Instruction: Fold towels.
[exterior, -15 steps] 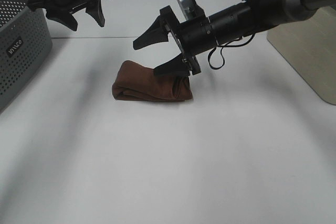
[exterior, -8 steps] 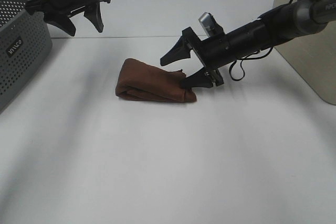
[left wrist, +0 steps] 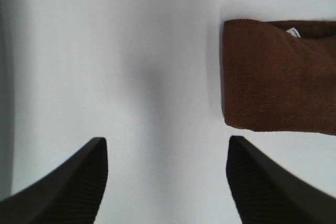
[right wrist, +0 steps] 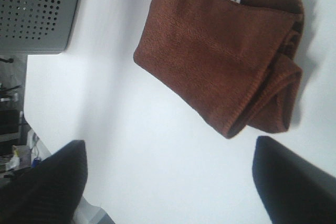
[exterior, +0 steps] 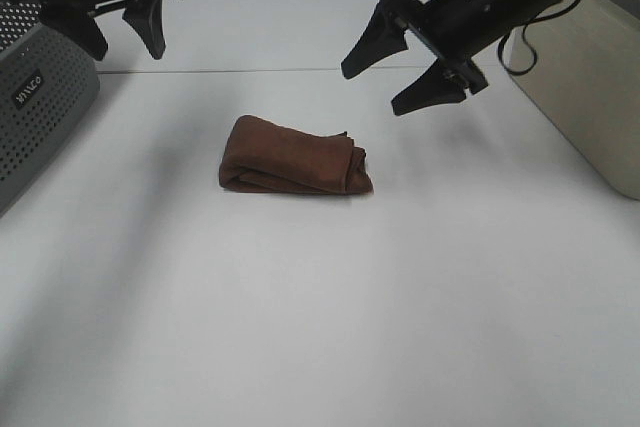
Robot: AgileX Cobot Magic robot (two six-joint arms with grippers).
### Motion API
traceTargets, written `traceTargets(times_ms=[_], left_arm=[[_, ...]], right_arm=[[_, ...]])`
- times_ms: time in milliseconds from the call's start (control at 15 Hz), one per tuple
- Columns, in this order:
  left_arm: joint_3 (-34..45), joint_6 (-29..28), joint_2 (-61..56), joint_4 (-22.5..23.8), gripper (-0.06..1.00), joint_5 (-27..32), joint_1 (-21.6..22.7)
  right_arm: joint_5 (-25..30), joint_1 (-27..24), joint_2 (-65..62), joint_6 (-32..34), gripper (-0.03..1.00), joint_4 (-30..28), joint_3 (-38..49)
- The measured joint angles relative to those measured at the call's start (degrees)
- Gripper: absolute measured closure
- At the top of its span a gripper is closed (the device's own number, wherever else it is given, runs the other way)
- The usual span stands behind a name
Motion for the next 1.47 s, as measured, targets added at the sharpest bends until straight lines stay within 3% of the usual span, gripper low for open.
traceTargets(times_ms=[200,333,667,933,1000,1467], left_arm=[[3.8,1.1,-6.3,4.6,0.32,0.1,0.0],[10.5,1.5,-13.2,6.3,0.32,0.1,0.0],[35.0,1.7,-36.6,6.6,0.32,-0.8,0.0],[50.8,3.0,-56.6,6.6,0.32,-3.7,0.0],[57.4,4.2,-67.2,6.6,0.32,-4.1,0.0],[75.0,5.8,-102.3,5.2,0.32,-4.3,0.0]], right_arm=[[3.1,0.0,-8.0,7.5,0.16,-9.1,0.0],[6.3,0.0,-14.1,11.9,0.16,-15.0,0.0],[7.5,0.0,-32.9,20.1,0.16,-27.6,4.4],[7.6,0.0,-51.2,20.9,0.16,-30.3,15.5],[7.7,0.0,-61.4,21.0,0.16,-31.6,23.7],[8.1,0.0,-96.0,22.4,0.16,-37.9,48.1]])
